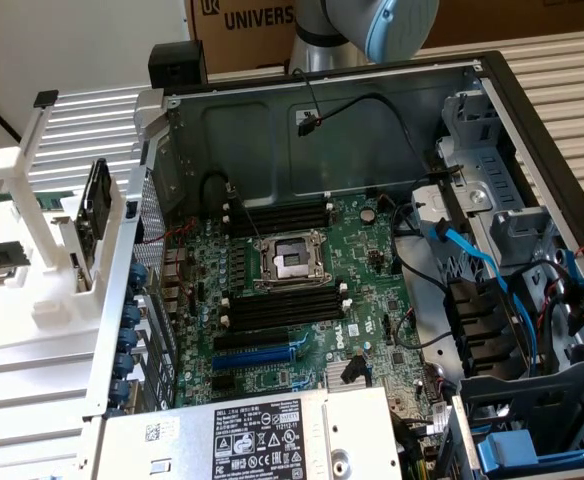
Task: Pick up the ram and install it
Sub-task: 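Pick up the ram and move it above insertion slot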
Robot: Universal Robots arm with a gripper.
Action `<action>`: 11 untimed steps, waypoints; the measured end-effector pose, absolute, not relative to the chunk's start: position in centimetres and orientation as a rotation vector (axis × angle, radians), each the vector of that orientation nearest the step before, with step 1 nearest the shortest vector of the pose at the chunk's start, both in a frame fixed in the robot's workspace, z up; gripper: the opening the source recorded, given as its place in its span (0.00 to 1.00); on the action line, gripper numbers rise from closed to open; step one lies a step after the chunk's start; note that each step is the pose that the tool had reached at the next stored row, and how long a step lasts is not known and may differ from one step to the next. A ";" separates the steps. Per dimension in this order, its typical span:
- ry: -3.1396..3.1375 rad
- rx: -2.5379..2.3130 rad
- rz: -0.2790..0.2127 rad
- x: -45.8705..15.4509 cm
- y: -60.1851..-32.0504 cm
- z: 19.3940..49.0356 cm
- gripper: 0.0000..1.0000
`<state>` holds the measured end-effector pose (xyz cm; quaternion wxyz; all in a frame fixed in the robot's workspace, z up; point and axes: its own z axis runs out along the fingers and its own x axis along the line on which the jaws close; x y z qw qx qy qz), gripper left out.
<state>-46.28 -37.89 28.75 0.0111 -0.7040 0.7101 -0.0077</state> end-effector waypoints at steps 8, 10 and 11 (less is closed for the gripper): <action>2.238 -2.178 -0.027 -46.3 -37.9 31.0 0.12; 2.249 -2.167 -0.027 -46.1 -37.9 31.4 0.12; 2.249 -2.167 -0.027 -46.0 -37.9 31.9 0.12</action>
